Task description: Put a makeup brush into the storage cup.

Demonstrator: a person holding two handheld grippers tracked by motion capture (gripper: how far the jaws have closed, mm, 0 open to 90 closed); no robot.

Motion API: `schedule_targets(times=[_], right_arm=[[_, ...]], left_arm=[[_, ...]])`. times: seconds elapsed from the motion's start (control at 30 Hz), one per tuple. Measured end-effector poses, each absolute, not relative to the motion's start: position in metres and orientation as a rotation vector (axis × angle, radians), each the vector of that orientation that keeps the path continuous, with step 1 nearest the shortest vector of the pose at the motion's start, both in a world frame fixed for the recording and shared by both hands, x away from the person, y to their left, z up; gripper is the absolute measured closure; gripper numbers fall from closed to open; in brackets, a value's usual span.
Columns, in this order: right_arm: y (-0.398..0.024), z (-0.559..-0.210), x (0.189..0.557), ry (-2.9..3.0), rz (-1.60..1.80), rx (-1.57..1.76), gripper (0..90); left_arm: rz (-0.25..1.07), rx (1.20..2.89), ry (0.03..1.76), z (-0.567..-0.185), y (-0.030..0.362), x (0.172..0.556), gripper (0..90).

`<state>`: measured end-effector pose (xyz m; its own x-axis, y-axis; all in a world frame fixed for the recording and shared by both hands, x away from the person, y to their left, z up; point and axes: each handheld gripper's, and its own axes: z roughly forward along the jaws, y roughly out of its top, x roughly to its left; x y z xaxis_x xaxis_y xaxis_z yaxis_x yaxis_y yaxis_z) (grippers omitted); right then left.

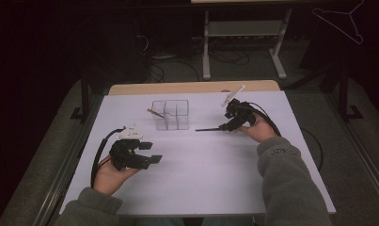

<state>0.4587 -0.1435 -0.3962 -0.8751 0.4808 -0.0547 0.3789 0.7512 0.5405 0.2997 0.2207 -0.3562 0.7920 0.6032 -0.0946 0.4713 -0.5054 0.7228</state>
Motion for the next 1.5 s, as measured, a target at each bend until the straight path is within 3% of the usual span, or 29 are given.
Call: schedule_targets(times=[0.7, 1.17, 1.5], right_arm=[[-0.132, -0.431, 0.476, 2.866, 0.730, 0.596, 57.5], [-0.135, -0.431, 0.477, 2.928, 0.751, 0.569, 82.2], [-0.138, -0.431, 0.477, 2.940, 0.787, 0.593, 83.0]], left_arm=[[0.180, 2.180, 0.804, -0.364, 0.225, 0.303, 36.6], [0.163, 2.168, 0.802, -0.365, 0.223, 0.303, 36.6], [0.158, 2.165, 0.800, -0.364, 0.224, 0.303, 36.6]])
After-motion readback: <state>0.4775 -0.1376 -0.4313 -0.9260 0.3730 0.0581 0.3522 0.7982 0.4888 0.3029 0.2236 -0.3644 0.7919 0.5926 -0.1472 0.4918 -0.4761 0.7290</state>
